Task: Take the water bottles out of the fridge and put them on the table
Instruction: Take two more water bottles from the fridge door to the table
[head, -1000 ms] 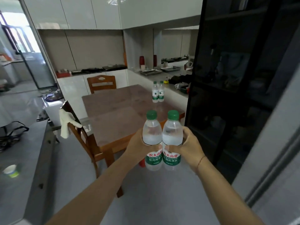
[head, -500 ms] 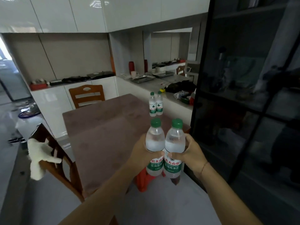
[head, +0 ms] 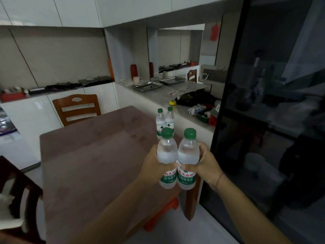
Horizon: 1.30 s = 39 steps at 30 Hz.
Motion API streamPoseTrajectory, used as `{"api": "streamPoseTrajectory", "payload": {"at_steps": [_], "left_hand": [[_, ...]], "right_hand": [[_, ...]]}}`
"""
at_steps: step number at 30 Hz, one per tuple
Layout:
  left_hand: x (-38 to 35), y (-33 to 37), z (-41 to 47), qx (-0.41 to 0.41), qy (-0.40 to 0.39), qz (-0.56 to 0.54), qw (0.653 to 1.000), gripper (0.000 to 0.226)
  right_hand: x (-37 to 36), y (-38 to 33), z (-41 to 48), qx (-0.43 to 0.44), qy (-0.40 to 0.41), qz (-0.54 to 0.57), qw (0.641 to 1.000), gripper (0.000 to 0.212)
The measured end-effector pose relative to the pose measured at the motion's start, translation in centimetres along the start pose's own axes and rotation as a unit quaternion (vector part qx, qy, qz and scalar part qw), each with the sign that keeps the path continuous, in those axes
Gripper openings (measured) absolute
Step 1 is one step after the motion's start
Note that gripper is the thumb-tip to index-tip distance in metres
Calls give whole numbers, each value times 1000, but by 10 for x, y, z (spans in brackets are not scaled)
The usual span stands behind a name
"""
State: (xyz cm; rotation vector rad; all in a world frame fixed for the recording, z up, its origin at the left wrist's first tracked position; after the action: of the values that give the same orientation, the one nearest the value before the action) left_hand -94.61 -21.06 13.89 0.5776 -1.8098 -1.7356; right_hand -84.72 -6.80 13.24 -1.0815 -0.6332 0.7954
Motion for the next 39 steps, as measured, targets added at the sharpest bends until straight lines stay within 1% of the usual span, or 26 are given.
{"api": "streamPoseTrajectory", "payload": {"at_steps": [2, 4, 6, 7, 13, 17, 20, 23, 25, 29, 32, 35, 37, 39], "left_hand": [[2, -7, 34, 23, 39, 7, 999, 36], [4, -18, 72, 43, 75, 5, 996, 43], [3, -25, 107, 79, 108, 5, 991, 62], [2, -29, 124, 92, 122, 3, 988, 67], [-2, -55, 208, 125, 191, -9, 974, 68], [-2, -72, 249, 150, 222, 9, 963, 62], [0, -85, 277, 162, 234, 5, 959, 55], [5, -94, 307, 147, 241, 26, 959, 38], [10, -100, 327, 143, 246, 44, 958, 33], [20, -115, 359, 160, 263, 28, 951, 35], [23, -125, 375, 148, 267, 23, 952, 29], [25, -131, 384, 149, 264, 28, 952, 29], [24, -134, 386, 149, 267, 18, 952, 33], [22, -134, 388, 151, 273, 4, 950, 45]], "right_hand": [[7, 17, 31, -2, -6, -4, 1000, 70], [14, 35, 63, -9, -14, -3, 1000, 71], [22, 52, 95, -15, -21, -5, 1000, 71], [25, 61, 111, -17, -26, -9, 999, 70], [38, 113, 191, -23, -44, -43, 998, 68], [38, 150, 232, -28, -60, -65, 996, 64], [36, 176, 257, -45, -71, -75, 994, 60], [33, 201, 281, -66, -70, -81, 992, 58], [31, 217, 296, -77, -64, -87, 991, 59], [27, 245, 321, -96, -46, -100, 989, 64], [24, 260, 335, -101, -40, -102, 989, 63], [20, 273, 346, -101, -35, -107, 988, 62], [19, 278, 350, -102, -32, -104, 989, 63], [19, 283, 355, -106, -30, -93, 990, 64]]}}
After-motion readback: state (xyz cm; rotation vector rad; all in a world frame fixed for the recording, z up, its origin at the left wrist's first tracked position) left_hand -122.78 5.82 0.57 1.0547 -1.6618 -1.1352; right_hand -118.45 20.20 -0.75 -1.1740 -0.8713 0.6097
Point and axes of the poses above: each hand's wrist, its own z-axis towards the middle knuckle, its own x-axis out of the back of the hand, y = z × x, the point moved 2 cm from there along z, towards the middle knuckle, and after that the axes turned 15 degrees about x, right-handed, at the moved point
